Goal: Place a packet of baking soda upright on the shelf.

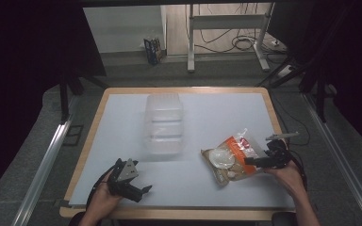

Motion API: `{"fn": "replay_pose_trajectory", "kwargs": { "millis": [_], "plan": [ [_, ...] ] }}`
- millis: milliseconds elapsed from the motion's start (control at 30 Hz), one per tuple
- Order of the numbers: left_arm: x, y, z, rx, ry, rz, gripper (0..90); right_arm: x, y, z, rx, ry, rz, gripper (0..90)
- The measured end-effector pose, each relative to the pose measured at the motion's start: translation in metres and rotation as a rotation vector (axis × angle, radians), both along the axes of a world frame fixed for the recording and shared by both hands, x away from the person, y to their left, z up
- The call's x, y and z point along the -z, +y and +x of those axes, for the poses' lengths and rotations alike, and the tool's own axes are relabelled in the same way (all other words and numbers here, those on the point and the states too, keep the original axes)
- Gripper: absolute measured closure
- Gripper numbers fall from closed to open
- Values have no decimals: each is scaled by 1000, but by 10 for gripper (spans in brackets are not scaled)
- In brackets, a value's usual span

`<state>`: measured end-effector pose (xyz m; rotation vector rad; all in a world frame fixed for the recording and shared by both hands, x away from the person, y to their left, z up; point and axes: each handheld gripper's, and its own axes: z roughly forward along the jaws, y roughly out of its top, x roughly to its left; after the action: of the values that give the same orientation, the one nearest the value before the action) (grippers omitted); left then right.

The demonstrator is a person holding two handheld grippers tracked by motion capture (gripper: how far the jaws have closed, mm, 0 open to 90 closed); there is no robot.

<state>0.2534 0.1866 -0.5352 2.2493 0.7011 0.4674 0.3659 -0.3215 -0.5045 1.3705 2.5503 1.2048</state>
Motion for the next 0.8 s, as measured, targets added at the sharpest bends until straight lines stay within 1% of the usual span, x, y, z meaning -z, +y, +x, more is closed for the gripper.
{"fn": "replay_pose_trajectory", "kwargs": {
  "millis": [33,67,100,167,233,300,400,433,533,567,667,733,800],
  "plan": [
    [0,0,0,0,0,0,11,-1,2,0,-13,7,24,270],
    [0,0,0,0,0,0,10,-1,5,0,-20,9,23,272],
    [0,0,0,0,0,0,11,-1,8,0,-28,8,6,283],
    [0,0,0,0,0,0,11,1,14,0,-47,14,-7,318],
    [0,0,0,1,0,1,11,2,20,0,-65,19,-22,378],
    [0,0,0,0,-1,2,11,2,24,0,-68,5,-29,449],
    [0,0,0,0,-1,1,11,-4,27,-3,-72,-43,-49,594],
    [0,0,0,0,-1,1,11,-6,27,-4,-70,-60,-53,660],
    [0,0,0,-1,-1,0,11,-13,27,-7,-41,-105,-64,837],
    [0,0,0,-1,-1,0,11,-15,27,-8,-35,-129,-74,876],
    [0,0,0,-2,-1,-1,11,-26,30,-14,-53,-199,-64,881],
    [0,0,0,-3,-1,-1,11,-33,37,-19,-59,-243,-79,882],
    [0,0,0,-4,-1,1,11,-38,42,-23,-65,-269,-96,882]
  ]
}}
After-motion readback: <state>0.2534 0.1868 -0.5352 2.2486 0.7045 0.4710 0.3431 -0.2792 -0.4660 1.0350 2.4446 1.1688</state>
